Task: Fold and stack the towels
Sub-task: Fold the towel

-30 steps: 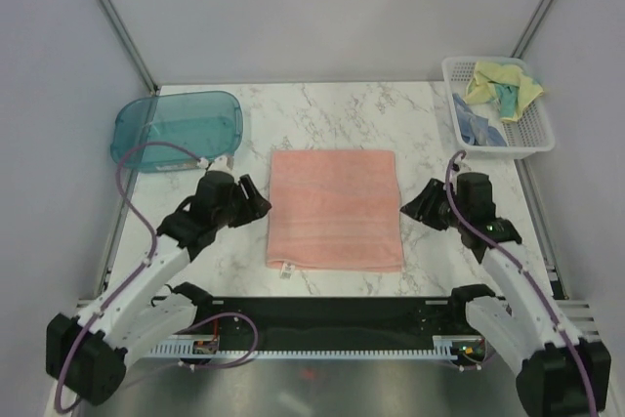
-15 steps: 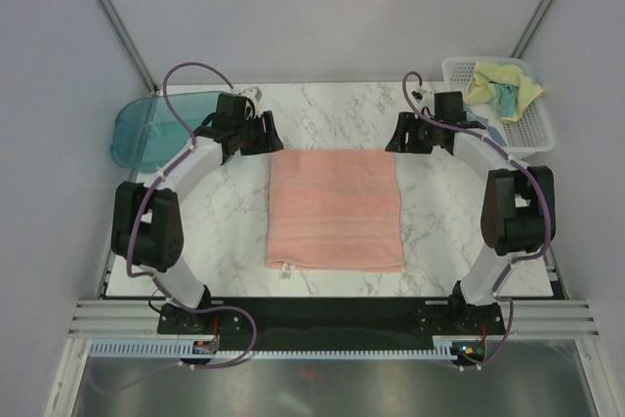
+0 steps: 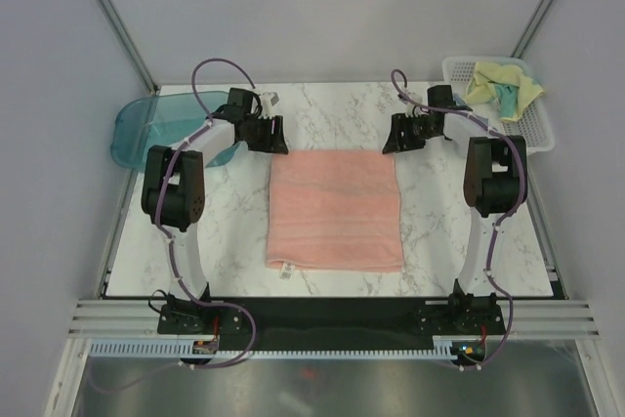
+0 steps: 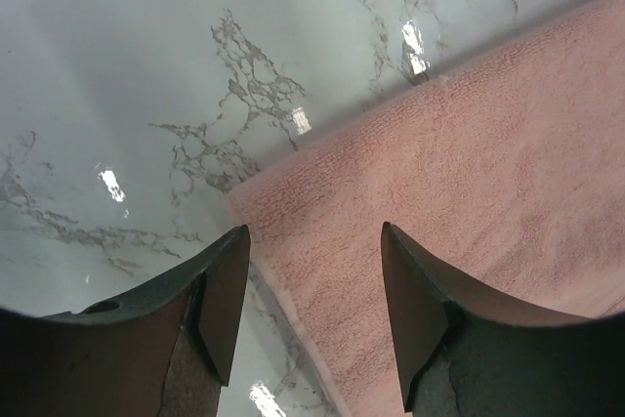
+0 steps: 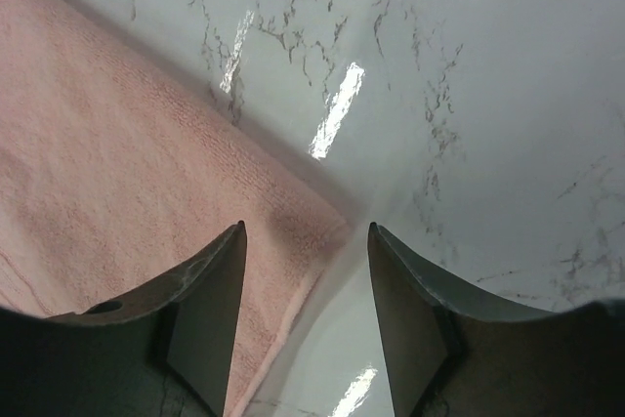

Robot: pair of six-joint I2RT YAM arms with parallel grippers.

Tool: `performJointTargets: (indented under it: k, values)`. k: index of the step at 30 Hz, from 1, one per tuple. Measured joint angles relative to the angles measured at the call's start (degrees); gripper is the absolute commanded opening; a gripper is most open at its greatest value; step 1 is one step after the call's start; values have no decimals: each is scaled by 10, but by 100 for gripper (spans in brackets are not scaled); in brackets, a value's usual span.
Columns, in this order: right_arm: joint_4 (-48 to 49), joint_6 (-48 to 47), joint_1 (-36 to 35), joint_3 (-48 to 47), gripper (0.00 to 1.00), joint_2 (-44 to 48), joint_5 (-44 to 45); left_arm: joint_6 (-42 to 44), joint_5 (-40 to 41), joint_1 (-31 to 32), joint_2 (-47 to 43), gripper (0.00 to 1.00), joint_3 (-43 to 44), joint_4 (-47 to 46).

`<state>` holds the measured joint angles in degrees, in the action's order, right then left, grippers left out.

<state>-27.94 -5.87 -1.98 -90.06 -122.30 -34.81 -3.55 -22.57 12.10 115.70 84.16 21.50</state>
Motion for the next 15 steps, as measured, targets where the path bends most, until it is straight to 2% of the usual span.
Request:
performJointTargets:
  k: [10, 15]
  values:
    - [-54, -59, 19, -53, 59, -57, -65, 59, -30, -20, 52, 66, 59, 30]
    - [-68, -79, 18, -65, 53, -69, -92, 80, -54, -26, 69, 63, 72, 41]
